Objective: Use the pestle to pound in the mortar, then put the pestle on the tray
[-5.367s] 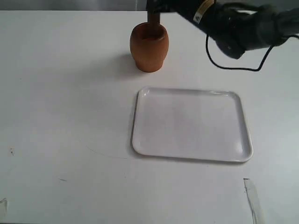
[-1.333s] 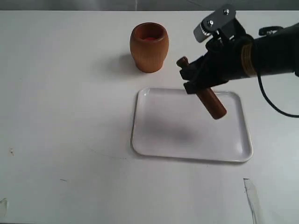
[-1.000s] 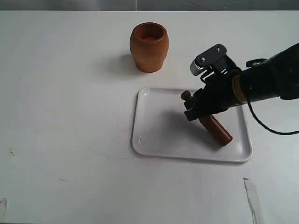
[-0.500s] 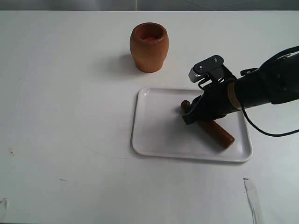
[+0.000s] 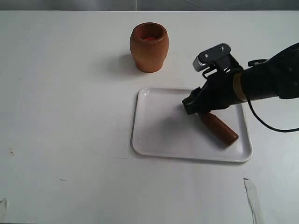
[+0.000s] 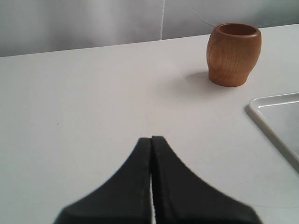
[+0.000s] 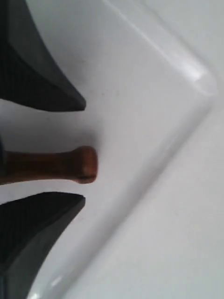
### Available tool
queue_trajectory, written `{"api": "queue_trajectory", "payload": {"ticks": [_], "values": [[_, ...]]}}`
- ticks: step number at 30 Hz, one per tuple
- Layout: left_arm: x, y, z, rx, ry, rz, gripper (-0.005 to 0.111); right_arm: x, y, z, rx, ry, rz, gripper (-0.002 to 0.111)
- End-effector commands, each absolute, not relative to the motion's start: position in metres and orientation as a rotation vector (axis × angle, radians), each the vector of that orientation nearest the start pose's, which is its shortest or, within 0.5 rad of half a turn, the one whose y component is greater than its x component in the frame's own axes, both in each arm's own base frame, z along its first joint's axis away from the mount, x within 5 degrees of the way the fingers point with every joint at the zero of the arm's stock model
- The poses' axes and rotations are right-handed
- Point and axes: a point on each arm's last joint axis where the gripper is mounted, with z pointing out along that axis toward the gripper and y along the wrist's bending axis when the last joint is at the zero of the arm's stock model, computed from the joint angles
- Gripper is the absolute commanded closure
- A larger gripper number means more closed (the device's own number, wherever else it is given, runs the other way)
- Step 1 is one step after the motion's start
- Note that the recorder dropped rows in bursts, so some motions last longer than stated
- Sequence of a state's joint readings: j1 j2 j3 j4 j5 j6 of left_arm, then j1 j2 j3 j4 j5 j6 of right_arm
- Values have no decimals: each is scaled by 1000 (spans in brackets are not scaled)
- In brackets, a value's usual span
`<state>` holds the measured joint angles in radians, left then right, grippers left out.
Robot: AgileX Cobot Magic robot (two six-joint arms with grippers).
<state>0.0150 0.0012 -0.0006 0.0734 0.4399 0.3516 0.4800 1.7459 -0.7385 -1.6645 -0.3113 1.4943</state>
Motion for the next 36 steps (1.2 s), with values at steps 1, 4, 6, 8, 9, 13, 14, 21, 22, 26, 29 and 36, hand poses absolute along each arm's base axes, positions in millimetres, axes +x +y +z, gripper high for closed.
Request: {"api": "queue_trajectory", "payload": {"ticks": [1, 4, 6, 8, 9, 13, 14, 21, 22, 26, 29, 36], "values": [[51, 3, 174, 361, 1897, 302, 107, 253, 162, 192, -894, 2175, 503, 59], [51, 3, 174, 361, 1897, 302, 107, 241, 156, 235, -867, 2031, 502, 71], [51, 3, 174, 361, 1897, 302, 107, 229, 150, 265, -850, 1921, 508, 84], [51, 3, 174, 361, 1897, 302, 107, 213, 145, 291, -849, 1816, 534, 99], [51, 3, 174, 361, 1897, 302, 107, 203, 141, 305, -851, 1757, 550, 107], [51, 3, 174, 361, 1897, 302, 107, 159, 125, 352, -875, 1528, 576, 108], [51, 3, 174, 361, 1897, 302, 107, 147, 120, 362, -885, 1470, 568, 108], [51, 3, 174, 361, 1897, 302, 107, 70, 83, 402, -806, 1221, 615, 108], [51, 3, 174, 361, 1897, 302, 107, 60, 79, 404, -809, 1183, 617, 108], [51, 3, 174, 361, 1897, 302, 107, 25, 66, 399, -840, 1077, 632, 108], [51, 3, 174, 361, 1897, 302, 107, 6, 57, 385, -843, 1028, 630, 108], [51, 3, 174, 361, 1897, 302, 107, -24, 50, 352, -874, 1022, 824, 108]]}}
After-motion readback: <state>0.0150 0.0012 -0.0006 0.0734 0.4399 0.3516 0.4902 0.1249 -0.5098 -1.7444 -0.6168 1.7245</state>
